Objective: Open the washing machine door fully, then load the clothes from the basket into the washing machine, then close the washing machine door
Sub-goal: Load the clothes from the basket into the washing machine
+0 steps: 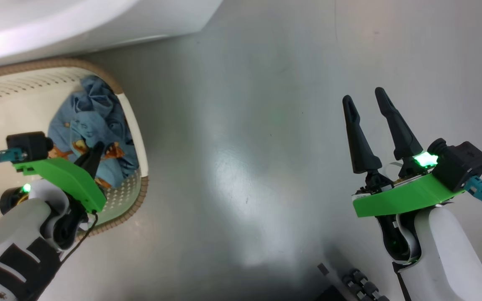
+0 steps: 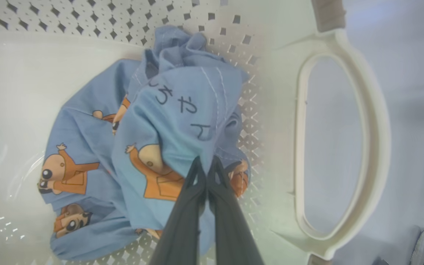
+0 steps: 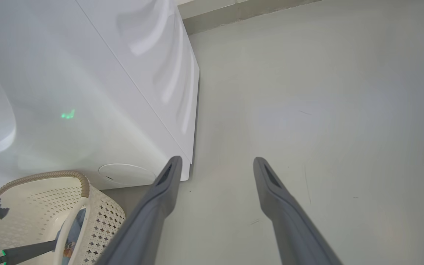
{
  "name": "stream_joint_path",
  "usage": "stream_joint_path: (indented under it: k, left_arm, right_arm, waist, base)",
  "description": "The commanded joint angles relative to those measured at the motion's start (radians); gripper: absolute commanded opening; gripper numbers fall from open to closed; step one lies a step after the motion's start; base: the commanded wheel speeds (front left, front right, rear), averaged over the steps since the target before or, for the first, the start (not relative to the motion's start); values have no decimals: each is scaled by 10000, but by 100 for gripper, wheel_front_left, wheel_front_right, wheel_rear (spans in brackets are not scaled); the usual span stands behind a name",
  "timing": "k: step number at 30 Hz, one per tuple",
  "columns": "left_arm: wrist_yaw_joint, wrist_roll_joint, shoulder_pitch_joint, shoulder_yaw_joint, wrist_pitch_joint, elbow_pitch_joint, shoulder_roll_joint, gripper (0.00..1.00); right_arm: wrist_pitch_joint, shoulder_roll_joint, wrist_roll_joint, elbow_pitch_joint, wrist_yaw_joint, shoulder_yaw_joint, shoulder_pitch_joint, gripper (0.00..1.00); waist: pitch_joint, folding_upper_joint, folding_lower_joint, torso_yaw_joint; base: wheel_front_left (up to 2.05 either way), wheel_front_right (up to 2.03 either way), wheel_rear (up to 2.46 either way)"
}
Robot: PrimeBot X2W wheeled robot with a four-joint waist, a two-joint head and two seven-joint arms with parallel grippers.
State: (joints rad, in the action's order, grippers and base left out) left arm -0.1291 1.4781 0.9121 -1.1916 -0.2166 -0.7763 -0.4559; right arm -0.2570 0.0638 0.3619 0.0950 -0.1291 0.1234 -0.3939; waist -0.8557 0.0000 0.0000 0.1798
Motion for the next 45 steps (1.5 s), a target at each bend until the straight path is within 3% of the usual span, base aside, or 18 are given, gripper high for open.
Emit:
stream_joint_path:
  k: [1,8,15,23,33,45]
  left_arm:
    - [-16,134,-89,209,-189,-28,-282,0]
    - [-16,356,-707,809,-437,-245,-323,0]
    - [-16,-440,-1350,2313,-448,-224,-375,0]
    - [-16,-2559,-2708,5073,-450,630,-292,0]
    - [-16,-5398,-4168,8308,-451,2498,-75,0]
    - [-16,-7875,-6705,11251,-451,5570,636,0]
  right_arm:
    - [-48,-49,-65,-155,-16,205,125,100]
    - [-48,4,42,87,-16,208,141,100]
    - [-48,179,151,335,-16,163,356,100]
    - [-48,484,328,585,-16,34,947,100]
    - [-48,834,447,634,-16,-128,1586,100]
    - [-48,1074,599,744,-16,-155,2241,100]
  waist:
    - [230,0,0,-144]
    - [1156,0,0,-489]
    - [2099,0,0,-817]
    - [3395,0,0,-1173]
    - [4229,0,0,-1485]
    - [5223,0,0,-1638]
  base:
    - [0,0,0]
    - [0,0,0]
    - [0,0,0]
    - [0,0,0]
    - [0,0,0]
    - [0,0,0]
